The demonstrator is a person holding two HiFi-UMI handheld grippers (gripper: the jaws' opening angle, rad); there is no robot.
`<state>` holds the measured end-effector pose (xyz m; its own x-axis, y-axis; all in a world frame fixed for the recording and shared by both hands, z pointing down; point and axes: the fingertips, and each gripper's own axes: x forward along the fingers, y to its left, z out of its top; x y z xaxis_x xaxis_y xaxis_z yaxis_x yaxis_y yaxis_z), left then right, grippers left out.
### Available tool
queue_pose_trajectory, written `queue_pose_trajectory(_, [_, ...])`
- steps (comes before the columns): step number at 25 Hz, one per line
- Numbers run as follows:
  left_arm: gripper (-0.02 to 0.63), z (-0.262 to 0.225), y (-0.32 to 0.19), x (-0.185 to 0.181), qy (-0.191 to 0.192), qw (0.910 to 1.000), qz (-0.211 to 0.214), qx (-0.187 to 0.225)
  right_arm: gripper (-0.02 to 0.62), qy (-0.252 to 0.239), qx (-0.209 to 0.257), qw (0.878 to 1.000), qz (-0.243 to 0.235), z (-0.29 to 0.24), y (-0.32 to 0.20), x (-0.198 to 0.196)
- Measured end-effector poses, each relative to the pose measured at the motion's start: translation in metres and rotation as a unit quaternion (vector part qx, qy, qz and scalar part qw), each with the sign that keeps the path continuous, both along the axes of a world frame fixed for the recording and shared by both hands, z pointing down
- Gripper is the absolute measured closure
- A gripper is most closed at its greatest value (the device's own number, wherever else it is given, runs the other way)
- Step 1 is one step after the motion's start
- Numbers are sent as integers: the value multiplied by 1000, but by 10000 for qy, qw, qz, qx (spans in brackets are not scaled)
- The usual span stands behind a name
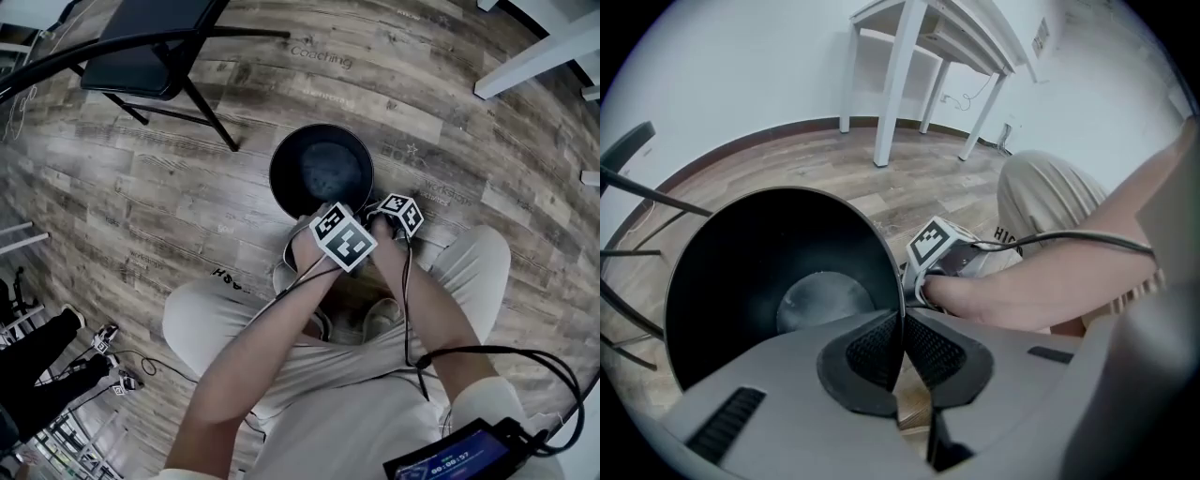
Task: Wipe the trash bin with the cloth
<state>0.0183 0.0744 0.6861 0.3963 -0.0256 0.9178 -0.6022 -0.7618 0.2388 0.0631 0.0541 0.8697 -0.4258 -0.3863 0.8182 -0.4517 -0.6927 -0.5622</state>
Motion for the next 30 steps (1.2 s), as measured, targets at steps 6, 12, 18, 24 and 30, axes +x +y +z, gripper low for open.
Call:
queue_pose_trajectory(6, [583, -13, -21, 13, 518, 9959, -731, -87, 526, -238, 467, 9985, -126, -86, -11, 11])
queue_pose_trajectory(12, [438, -29, -24, -4, 266, 9982, -255, 481, 526, -566, 1246, 9901, -319, -176, -9, 17])
queue_pose_trajectory(18, [445, -9, 2, -39, -440, 9983, 213, 314, 526, -887, 1415, 9856, -276, -206, 11, -1])
queue_pose_trajectory(24, [545, -6, 8, -31, -387, 9988, 273, 137, 526, -1308, 1373, 9816, 241, -190, 8, -28])
queue_pose_trajectory(30, [563, -7, 0, -13, -106, 9997, 162, 132, 526, -1300, 922, 9838, 827, -138, 10, -25])
